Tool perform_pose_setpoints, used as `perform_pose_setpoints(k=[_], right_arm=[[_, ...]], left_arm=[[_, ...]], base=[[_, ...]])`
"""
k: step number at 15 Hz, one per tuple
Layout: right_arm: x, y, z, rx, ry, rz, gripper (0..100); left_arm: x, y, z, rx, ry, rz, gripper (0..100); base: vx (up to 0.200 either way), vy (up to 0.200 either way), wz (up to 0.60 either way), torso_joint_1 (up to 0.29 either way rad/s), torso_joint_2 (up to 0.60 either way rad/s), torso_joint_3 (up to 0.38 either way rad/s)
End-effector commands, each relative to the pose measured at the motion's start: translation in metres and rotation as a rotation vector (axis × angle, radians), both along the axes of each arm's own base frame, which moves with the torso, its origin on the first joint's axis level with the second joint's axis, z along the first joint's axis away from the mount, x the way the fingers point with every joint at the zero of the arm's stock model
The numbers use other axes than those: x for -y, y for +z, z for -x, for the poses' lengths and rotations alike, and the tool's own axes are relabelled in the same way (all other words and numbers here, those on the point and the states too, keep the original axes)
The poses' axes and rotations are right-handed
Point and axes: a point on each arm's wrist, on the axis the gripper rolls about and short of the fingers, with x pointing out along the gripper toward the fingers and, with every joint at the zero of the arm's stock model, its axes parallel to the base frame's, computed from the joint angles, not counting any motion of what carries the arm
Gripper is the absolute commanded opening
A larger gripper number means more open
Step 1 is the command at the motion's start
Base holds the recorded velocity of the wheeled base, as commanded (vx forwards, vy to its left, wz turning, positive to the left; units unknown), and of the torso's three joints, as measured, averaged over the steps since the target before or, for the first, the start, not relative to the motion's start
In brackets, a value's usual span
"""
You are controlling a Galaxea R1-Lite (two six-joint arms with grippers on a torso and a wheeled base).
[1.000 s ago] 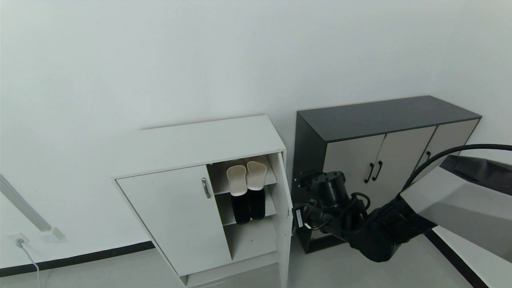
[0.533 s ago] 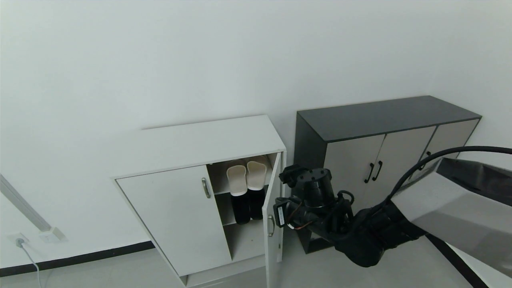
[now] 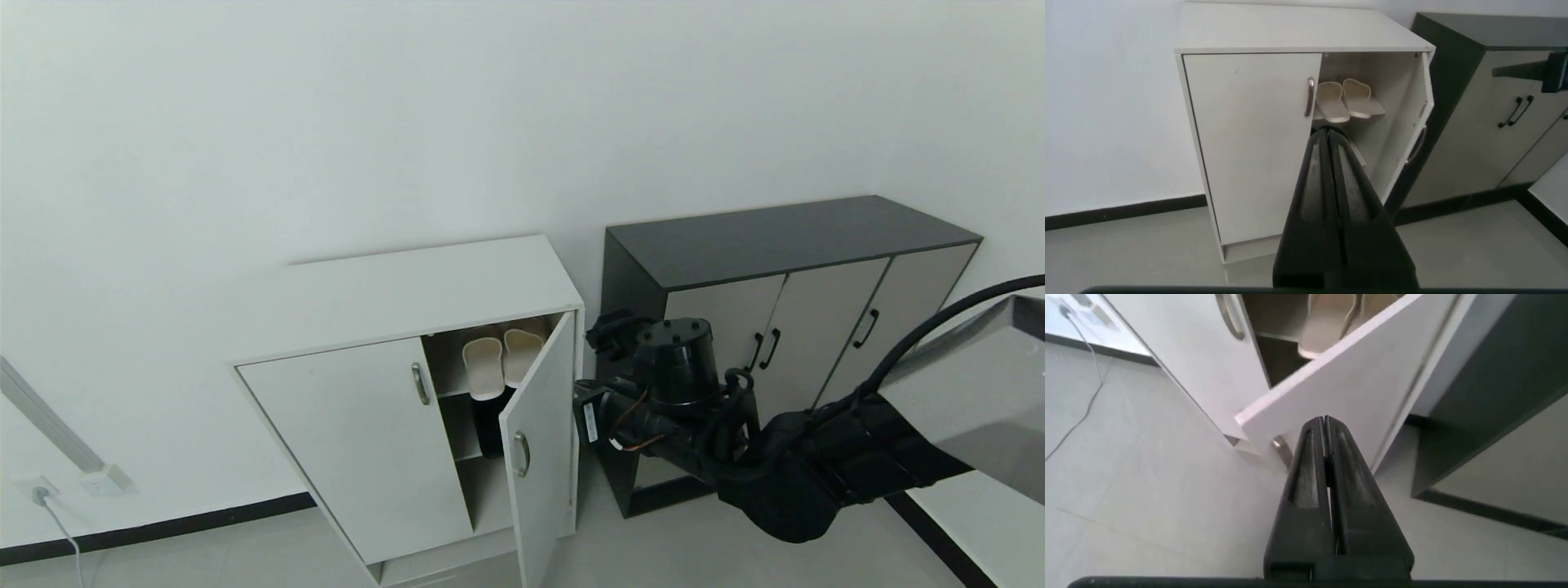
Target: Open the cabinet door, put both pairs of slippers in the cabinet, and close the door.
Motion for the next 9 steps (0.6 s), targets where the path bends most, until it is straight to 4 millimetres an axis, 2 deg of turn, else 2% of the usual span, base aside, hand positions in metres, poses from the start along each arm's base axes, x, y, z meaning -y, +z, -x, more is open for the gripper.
perform_pose_setpoints(k=[1,5,9], right_arm=[[0.002,0.002,0.002,0.0,0.002,-0.001,0],[0.004,-0.001,0.001,-0.008,0.005,0.003,0],[0.018,-0.004,0.001,-0.006,0.011,0.006,0]], left_arm=[[0.0,0.0,0.0,-0.001,0.0,0.0,0],[0.0,0.0,0.0,-0.001,0.002,0.0,0],[0.0,0.0,0.0,-0.001,0.002,0.0,0]], base=[[0.0,0.0,0.6,0.002,0.01,0.002],[0.0,0.0,0.6,0.004,0.0,0.007],[0.0,0.0,0.0,0.0,0.0,0.0]])
